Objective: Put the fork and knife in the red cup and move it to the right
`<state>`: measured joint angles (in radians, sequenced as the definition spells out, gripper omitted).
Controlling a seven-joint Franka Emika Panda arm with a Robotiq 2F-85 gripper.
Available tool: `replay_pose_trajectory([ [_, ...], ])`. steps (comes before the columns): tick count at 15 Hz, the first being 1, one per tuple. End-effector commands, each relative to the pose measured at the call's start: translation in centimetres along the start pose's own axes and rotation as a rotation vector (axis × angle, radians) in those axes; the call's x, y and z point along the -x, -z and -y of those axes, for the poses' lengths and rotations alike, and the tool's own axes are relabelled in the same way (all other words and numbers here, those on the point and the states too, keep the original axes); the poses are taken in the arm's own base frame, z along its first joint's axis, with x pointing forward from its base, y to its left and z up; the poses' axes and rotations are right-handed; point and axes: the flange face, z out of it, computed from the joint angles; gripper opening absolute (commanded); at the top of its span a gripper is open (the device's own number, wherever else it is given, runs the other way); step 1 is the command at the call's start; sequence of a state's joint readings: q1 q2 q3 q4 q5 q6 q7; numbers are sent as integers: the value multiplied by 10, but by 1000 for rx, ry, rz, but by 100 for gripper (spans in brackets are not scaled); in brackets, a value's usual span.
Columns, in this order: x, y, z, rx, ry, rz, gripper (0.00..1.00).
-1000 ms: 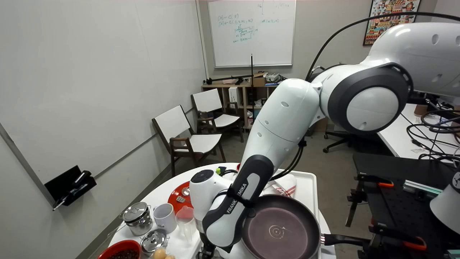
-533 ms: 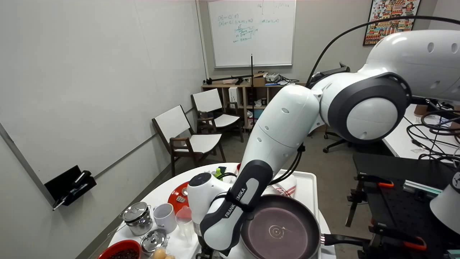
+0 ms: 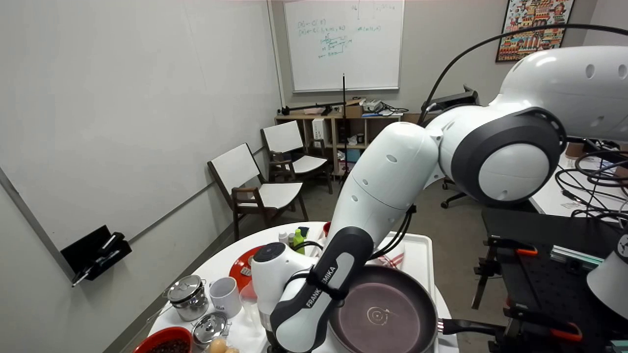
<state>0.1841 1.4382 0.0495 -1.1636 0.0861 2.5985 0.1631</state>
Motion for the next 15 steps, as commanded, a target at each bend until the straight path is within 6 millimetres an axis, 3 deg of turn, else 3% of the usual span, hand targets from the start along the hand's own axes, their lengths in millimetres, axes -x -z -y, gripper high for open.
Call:
replay_pose_trajectory([
  [1, -4, -6, 6, 8, -14, -3, 100],
  [10, -6, -11, 5, 4, -6, 15, 100],
  [11, -2, -4, 4, 4, -6, 16, 83],
  [12, -2, -5, 4, 4, -8, 16, 74],
  [15, -2, -5, 2, 6, -10, 18, 52],
])
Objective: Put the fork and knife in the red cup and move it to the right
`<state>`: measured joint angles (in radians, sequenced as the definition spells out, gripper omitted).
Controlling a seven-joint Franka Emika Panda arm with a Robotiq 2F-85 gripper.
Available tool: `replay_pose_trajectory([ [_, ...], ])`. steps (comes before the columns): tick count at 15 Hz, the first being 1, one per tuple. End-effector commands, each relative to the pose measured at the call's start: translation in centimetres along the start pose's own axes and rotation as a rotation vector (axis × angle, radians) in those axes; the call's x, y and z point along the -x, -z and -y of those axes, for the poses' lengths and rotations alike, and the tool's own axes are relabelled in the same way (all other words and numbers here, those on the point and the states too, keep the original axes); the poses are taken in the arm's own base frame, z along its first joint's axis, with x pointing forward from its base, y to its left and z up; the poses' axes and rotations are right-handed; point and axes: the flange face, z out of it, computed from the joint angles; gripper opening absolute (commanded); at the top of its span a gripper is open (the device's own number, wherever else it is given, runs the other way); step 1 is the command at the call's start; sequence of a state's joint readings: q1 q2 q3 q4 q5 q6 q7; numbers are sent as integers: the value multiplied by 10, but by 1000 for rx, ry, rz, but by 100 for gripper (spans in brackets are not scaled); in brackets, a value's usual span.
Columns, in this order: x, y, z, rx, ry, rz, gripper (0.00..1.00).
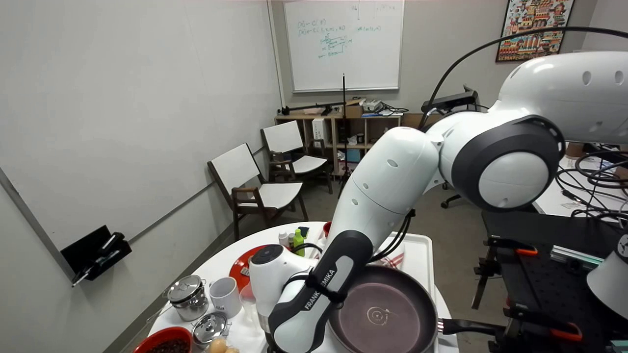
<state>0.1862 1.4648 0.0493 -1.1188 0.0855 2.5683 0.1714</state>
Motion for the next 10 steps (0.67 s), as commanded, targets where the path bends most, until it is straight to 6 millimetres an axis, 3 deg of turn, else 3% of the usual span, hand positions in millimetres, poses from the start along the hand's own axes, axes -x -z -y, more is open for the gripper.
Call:
replay_pose_trajectory([
  [1, 1, 0, 1, 5, -4, 6, 43],
  [2, 0, 0, 1, 4, -5, 6, 41],
  [4, 0, 0, 0, 3, -4, 4, 22],
  [7, 0, 0, 0, 3, -5, 2, 1],
  [10, -1, 1, 0, 1, -6, 0, 1],
])
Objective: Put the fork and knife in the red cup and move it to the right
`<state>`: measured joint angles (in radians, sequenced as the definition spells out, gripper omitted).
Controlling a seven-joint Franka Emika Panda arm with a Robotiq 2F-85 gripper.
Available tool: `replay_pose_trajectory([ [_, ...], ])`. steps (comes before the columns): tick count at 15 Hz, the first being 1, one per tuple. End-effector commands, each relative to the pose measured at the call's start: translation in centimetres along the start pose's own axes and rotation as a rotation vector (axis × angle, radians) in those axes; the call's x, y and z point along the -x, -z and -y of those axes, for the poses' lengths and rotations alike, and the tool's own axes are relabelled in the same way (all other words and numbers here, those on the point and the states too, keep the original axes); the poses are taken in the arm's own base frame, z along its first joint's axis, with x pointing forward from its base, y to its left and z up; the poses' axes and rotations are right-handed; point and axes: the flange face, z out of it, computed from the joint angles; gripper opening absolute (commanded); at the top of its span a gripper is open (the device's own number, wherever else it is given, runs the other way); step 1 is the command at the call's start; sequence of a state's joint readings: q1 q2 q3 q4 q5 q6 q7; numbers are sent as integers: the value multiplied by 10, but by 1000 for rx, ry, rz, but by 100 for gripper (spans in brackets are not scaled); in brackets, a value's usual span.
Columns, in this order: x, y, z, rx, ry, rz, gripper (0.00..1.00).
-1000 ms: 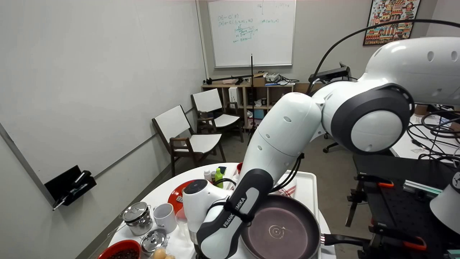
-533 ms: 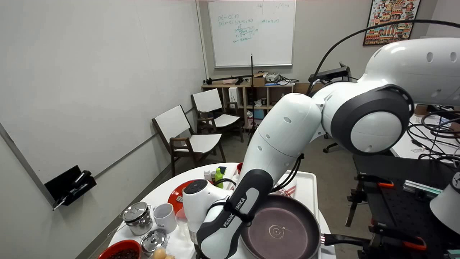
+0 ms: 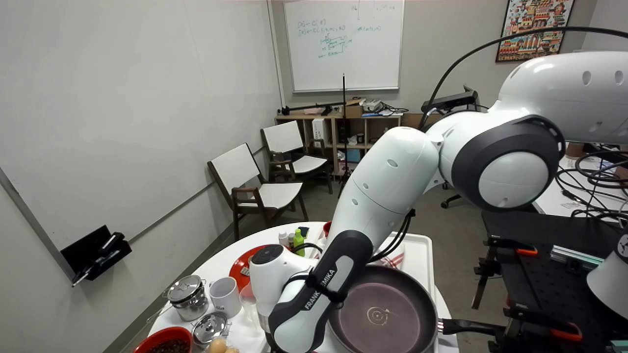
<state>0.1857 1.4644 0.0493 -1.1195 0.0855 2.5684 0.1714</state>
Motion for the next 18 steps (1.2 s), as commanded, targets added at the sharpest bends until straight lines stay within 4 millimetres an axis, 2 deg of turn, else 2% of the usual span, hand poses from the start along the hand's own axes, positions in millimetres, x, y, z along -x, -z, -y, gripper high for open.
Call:
replay_pose_trajectory([
  [1, -1, 1, 0, 1, -5, -1, 2],
  [9, -3, 7, 1, -14, 8, -28, 2],
  [14, -2, 24, 5, -37, 41, -93, 2],
  [18, 0, 47, 2, -49, 58, -178, 2],
])
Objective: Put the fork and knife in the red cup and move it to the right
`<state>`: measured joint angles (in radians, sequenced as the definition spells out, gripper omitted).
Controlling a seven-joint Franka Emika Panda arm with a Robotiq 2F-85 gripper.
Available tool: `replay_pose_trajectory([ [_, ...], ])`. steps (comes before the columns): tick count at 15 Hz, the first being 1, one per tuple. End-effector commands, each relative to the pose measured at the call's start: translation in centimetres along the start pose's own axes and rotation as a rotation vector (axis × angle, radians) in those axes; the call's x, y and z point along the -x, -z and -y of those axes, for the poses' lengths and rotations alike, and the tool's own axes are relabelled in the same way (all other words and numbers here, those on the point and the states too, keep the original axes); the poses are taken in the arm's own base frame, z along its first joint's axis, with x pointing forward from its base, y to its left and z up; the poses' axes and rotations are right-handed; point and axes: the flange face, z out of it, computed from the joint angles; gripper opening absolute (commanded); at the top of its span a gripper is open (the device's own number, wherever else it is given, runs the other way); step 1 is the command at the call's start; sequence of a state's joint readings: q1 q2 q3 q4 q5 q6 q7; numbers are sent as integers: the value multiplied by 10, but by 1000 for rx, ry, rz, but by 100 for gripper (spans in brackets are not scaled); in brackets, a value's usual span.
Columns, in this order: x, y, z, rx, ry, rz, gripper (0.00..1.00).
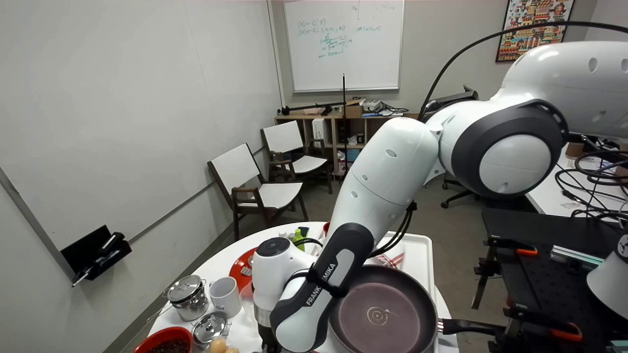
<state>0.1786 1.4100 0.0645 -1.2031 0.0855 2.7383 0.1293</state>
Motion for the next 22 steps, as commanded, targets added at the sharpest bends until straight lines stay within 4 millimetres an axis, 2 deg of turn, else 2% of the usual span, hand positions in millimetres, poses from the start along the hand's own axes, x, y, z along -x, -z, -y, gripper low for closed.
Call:
replay_pose_trajectory([
  [1, 3, 31, -5, -19, 20, -64, 2],
  [4, 2, 50, -14, -25, 18, -121, 2],
  [7, 3, 52, -20, -23, 18, -112, 2],
  [8, 6, 51, -21, -26, 19, -83, 10],
  [9, 9, 49, -22, -22, 19, -74, 34],
  [11, 17, 45, -20, -29, 26, -36, 36],
  [15, 32, 36, -12, -42, 44, 19, 63],
  [20, 40, 25, -10, -57, 30, 80, 99],
  [22, 44, 20, -8, -61, 31, 107, 100],
])
